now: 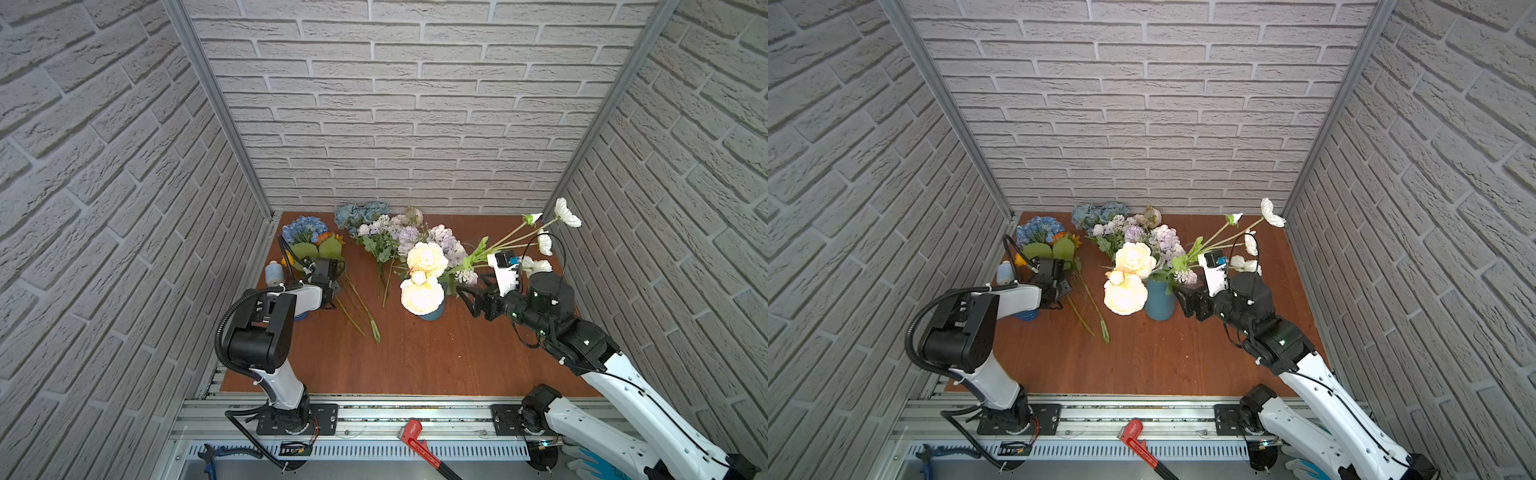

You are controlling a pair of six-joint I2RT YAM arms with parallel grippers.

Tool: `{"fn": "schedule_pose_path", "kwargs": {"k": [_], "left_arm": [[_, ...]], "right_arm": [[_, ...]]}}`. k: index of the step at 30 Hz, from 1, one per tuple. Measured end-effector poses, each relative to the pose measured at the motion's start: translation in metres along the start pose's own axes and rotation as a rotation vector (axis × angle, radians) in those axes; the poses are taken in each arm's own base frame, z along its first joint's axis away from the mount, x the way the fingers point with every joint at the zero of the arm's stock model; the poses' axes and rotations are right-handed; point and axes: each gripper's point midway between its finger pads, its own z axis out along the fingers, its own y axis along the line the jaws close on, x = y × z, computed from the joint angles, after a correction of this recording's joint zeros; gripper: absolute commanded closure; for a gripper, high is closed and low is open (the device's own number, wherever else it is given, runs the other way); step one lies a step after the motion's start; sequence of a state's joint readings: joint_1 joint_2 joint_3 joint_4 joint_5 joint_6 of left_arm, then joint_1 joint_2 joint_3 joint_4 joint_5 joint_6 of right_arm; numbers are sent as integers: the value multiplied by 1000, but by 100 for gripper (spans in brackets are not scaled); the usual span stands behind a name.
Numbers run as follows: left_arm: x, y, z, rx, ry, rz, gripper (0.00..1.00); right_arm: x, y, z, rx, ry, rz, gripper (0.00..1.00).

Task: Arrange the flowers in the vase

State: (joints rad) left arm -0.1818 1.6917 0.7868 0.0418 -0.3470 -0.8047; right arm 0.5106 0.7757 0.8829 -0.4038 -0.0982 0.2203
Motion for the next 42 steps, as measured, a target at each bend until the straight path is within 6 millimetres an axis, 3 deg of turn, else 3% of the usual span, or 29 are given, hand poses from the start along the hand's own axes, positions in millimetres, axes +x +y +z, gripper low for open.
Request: {"fn": "schedule_pose_path", "kwargs": {"k": [7,14,19,24,30,42], "left_arm": [[-16,-5,-20,26,-26,15,35],[-67,-69,-63,270,-104,14,39],[-77,-117,-76,438,-104,42,46],[-53,-156,-58,528,-20,86,47],[-11,-180,-39,558,91,138,52],[-5,-193,-8,511,128,143,49]], "right_arm": [[-2,-1,2,4,-7,-9,15],[-6,-1,1,7,-23,-13,15],[-6,-1,1,6,-26,-13,15],[-8,0,1,4,-31,-13,15],[-11,1,-1,1,-45,-15,15],[-14,2,-2,-5,-58,-16,15]]}}
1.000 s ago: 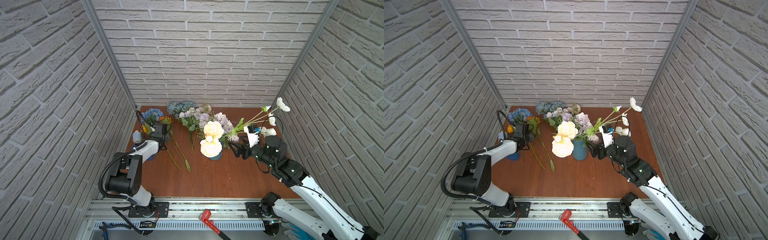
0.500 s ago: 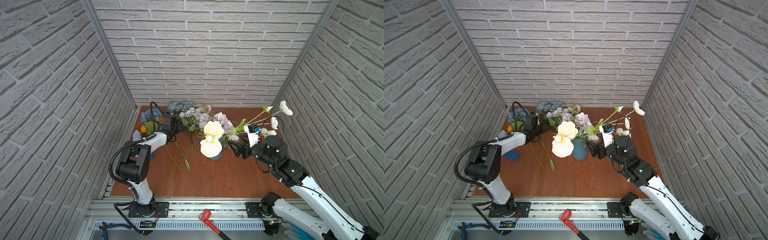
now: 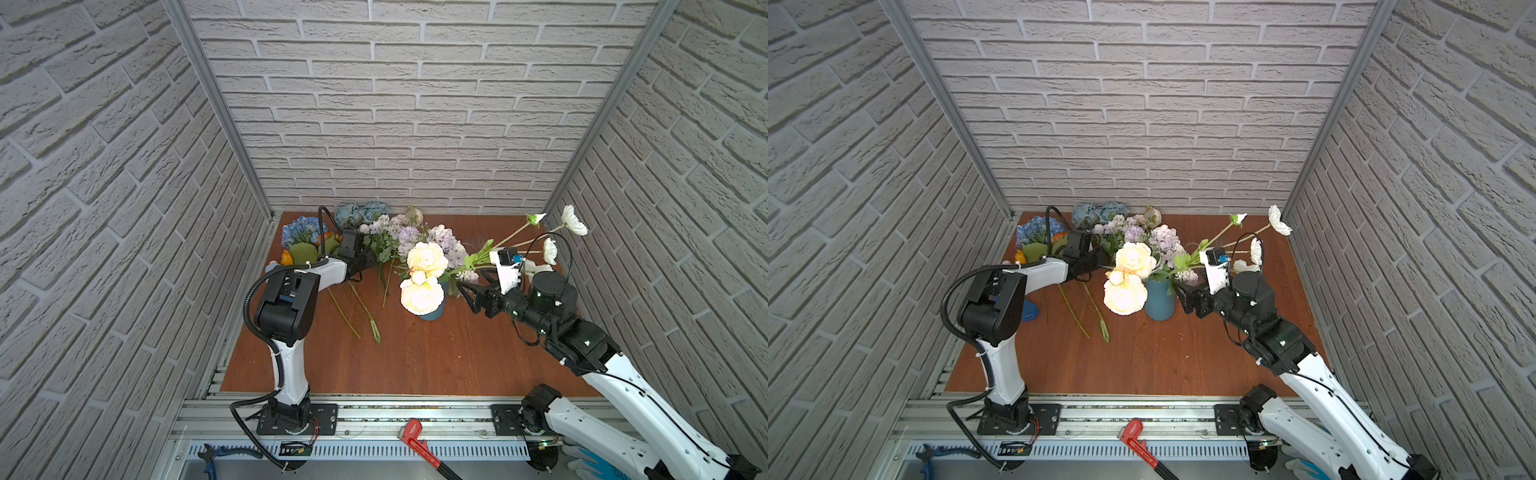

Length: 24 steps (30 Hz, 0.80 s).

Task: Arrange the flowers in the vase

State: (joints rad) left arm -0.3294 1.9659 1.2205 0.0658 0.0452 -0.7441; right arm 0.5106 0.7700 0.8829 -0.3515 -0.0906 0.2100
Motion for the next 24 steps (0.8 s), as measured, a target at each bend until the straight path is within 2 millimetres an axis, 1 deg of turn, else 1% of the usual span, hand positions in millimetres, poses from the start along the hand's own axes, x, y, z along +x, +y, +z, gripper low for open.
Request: {"fn": "schedule_pose_path", "kwargs": {"k": [5,9,11,16,19,24], "left_arm": [[2,-3,11,1,14,3,47],[12,-6,19,9,44,9,45],[14,-9,23,19,54,10,44],[19,-18,23,33,64,20,43],[27,-23,21,37,73,40,47],[43,-38,18,47,103,77,48]], "right_arm": [[-2,2,-1,-11,-8,-1,15],[-5,4,-3,-18,-22,-2,15],[-7,4,-3,-21,-28,-3,15],[-7,5,-3,-26,-31,-4,15],[-8,5,-3,-27,-33,-3,16],[-8,5,-3,-27,-33,-3,16]]}}
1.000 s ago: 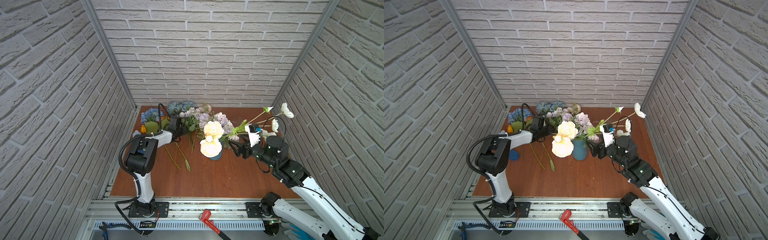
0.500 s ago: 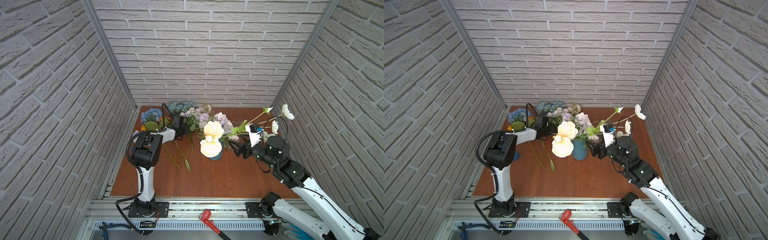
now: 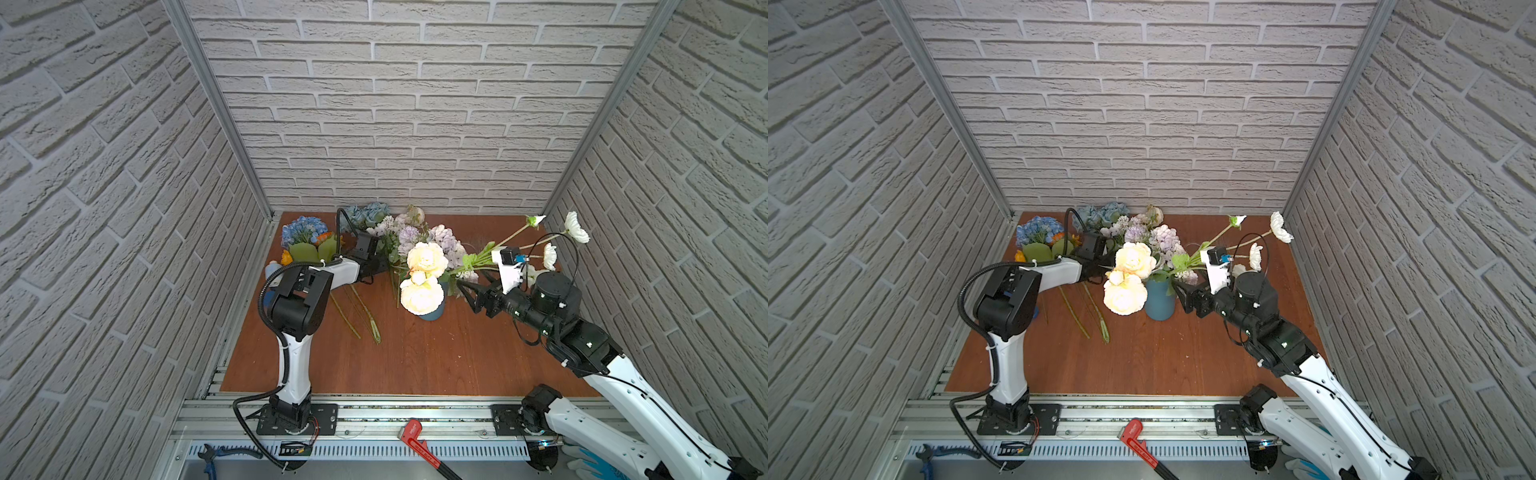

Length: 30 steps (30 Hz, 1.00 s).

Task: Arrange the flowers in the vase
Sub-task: 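Lift the leafy stems toward the teal vase with the left gripper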

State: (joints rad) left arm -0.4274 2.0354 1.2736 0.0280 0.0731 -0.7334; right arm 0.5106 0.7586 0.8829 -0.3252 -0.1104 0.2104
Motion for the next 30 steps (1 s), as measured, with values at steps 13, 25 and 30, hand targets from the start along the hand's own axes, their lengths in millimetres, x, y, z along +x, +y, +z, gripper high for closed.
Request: {"fn": "schedule_pose_path", "kwargs": {"k": [13,25,30], "left_arm": [[32,-33,-34,-16,3,109,46],[42,-23,-2,-70,44,119,90],[40,-22,-3,-77,35,127,99]], "right_arm": [[-3,1,-4,-4,-15,-2,16],[-5,2,-7,-5,-24,-3,16],[-5,2,-6,-6,-22,-3,16]]}}
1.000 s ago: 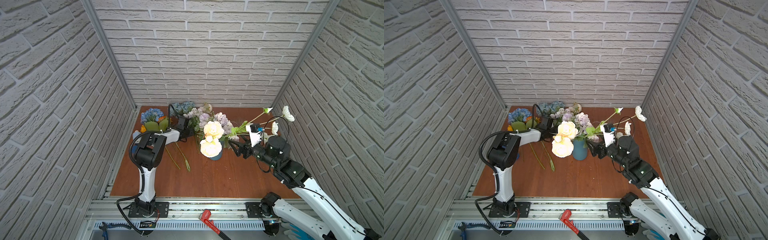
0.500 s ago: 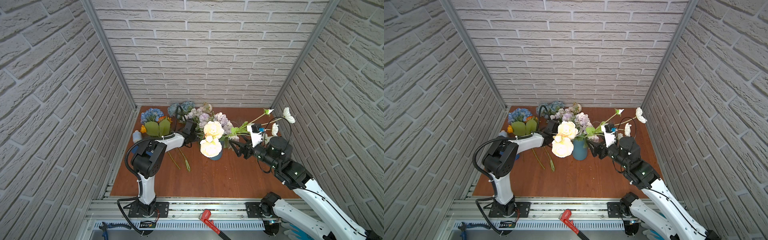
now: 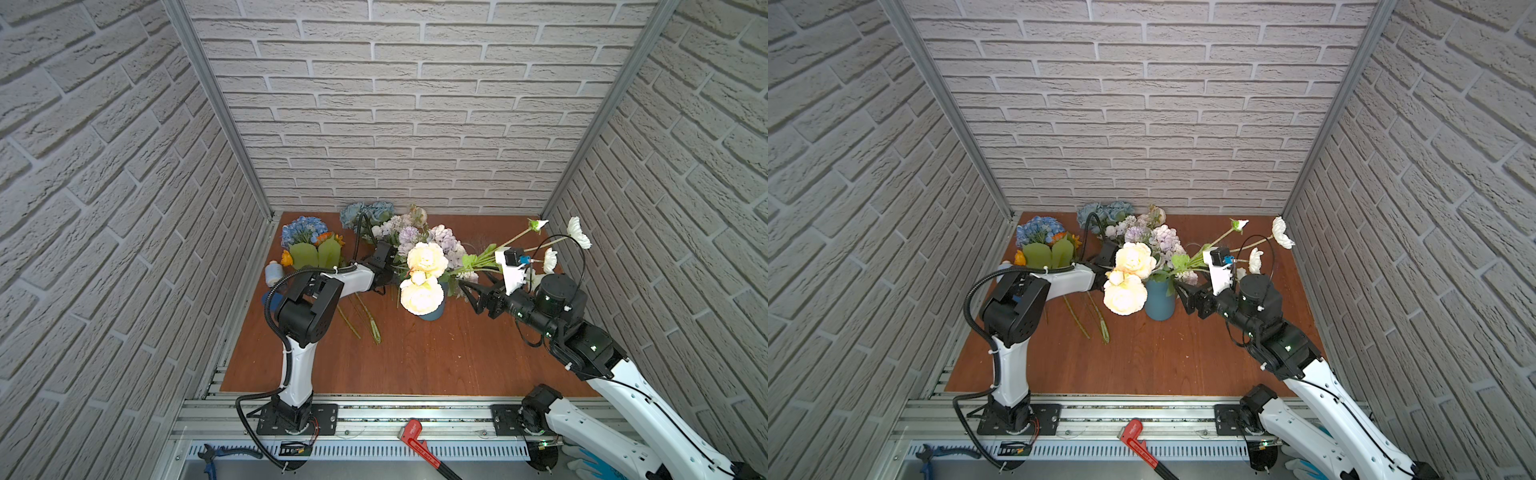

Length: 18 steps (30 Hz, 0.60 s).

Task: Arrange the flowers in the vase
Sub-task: 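Lift the leafy stems toward the teal vase with the left gripper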

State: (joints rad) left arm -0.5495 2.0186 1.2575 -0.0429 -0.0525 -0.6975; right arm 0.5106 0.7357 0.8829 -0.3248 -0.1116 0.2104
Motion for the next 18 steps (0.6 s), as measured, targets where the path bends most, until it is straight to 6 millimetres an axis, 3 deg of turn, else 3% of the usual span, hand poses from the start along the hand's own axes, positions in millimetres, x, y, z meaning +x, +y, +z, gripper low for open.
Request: {"fn": "schedule_pose_path", "kwargs": {"k": [4,11,14,18], "left_arm": [[-3,2,-9,-5,-4,4,99],[-21,15,-50,-3,-53,15,100],[-30,31,-63,-12,-78,13,100],[-20,58,-77,-12,-73,-1,100]], "right_arm": [[0,0,1,0,2,0,16],[-2,1,3,-8,-3,0,16],[-4,3,4,-15,-4,-1,16],[-5,4,4,-21,-9,-1,16]]}}
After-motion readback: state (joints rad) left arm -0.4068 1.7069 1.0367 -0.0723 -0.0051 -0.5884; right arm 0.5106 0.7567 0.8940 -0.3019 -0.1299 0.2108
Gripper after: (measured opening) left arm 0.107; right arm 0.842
